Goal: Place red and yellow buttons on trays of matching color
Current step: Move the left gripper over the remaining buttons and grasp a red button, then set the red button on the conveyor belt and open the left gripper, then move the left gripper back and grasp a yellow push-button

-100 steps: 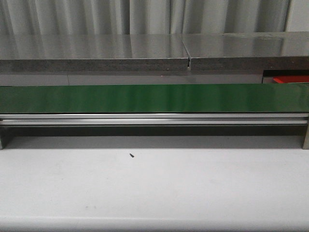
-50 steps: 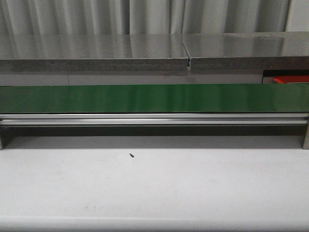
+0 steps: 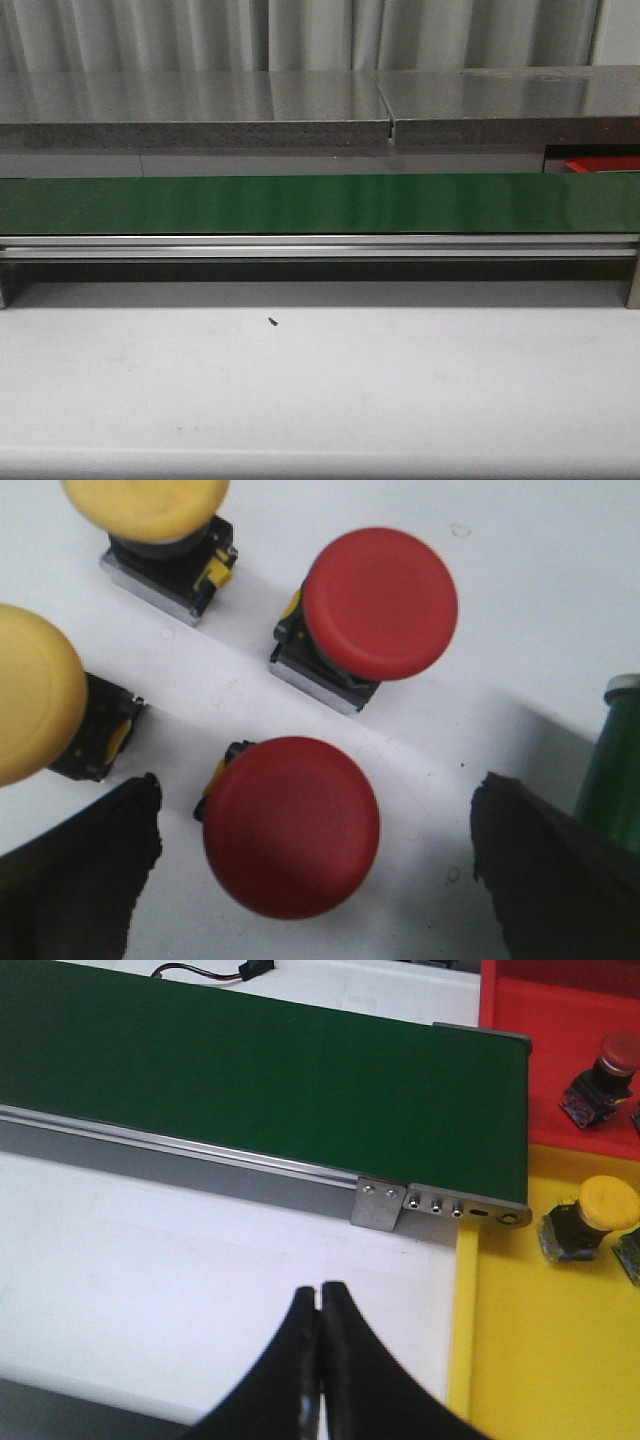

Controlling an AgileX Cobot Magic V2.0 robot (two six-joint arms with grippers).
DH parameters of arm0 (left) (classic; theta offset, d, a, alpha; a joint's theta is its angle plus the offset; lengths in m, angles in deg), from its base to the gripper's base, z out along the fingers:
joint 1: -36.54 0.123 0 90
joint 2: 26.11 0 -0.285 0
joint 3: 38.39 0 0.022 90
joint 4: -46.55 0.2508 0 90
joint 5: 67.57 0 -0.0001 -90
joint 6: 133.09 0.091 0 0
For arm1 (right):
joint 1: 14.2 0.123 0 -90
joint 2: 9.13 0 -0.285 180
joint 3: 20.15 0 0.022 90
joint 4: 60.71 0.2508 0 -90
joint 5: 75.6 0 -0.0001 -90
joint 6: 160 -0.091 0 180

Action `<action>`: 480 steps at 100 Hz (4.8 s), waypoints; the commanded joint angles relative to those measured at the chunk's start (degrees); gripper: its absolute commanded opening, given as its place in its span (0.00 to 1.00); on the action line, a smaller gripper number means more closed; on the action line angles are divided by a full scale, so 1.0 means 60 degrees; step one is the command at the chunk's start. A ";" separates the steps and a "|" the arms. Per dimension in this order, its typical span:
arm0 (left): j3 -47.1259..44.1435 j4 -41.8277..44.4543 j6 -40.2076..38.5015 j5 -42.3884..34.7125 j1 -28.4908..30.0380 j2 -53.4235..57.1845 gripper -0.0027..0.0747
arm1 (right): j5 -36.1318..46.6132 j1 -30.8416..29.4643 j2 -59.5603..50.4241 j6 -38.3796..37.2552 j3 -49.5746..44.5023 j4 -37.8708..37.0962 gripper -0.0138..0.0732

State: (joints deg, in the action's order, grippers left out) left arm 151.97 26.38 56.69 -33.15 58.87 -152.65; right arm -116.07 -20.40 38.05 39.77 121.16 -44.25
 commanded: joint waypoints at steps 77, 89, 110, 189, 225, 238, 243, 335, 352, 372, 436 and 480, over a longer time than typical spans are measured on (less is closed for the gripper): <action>0.0298 -0.0020 -0.0058 -0.0633 0.0030 0.0426 0.16 | 0.0540 0.0021 -0.0040 0.0069 0.0270 0.0085 0.02; 0.0298 -0.0020 -0.0058 -0.0395 0.0030 0.0626 0.09 | 0.0540 0.0021 -0.0040 0.0069 0.0270 0.0085 0.02; 0.0298 -0.0248 -0.0058 0.0125 0.0030 0.1667 0.04 | 0.0540 0.0021 -0.0040 0.0069 0.0270 0.0085 0.02; -0.0843 -0.0804 0.0216 0.0454 -0.1886 0.3383 0.02 | 0.0540 0.0021 -0.0040 0.0069 0.0270 0.0085 0.02; -0.1006 -0.0870 0.0216 0.0381 -0.1906 0.3058 0.02 | 0.0540 0.0021 -0.0040 0.0069 0.0270 0.0085 0.02; -0.1078 -0.0906 0.0216 0.0485 -0.1906 0.2902 0.03 | 0.0540 0.0021 -0.0040 0.0069 0.0270 0.0085 0.02; -0.1112 -0.0906 0.0216 0.0485 -0.1906 0.2867 0.03 | 0.0540 0.0021 -0.0040 0.0069 0.0270 0.0085 0.02; -0.1047 -0.0376 0.0434 0.0554 -0.1330 0.4668 0.85 | 0.0540 0.0021 -0.0040 0.0069 0.0270 0.0085 0.02; -0.1047 0.0162 0.0434 0.0495 -0.0244 0.4470 0.85 | 0.0540 0.0021 -0.0040 0.0069 0.0270 0.0085 0.02; -0.1047 0.0382 0.0521 -0.0016 0.0874 0.3634 0.85 | 0.0540 0.0021 -0.0040 0.0069 0.0270 0.0085 0.02; 0.0369 0.0383 0.0779 -0.0776 0.1378 0.0974 0.85 | 0.0540 0.0021 -0.0040 0.0069 0.0270 0.0085 0.02; 0.2237 0.0195 0.0779 0.0254 0.1378 -0.0472 0.85 | 0.0540 0.0021 -0.0040 0.0069 0.0270 0.0085 0.02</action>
State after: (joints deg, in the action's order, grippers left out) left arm 162.81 28.98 61.25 -30.13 67.11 -157.70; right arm -116.07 -20.40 38.05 39.77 121.16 -44.25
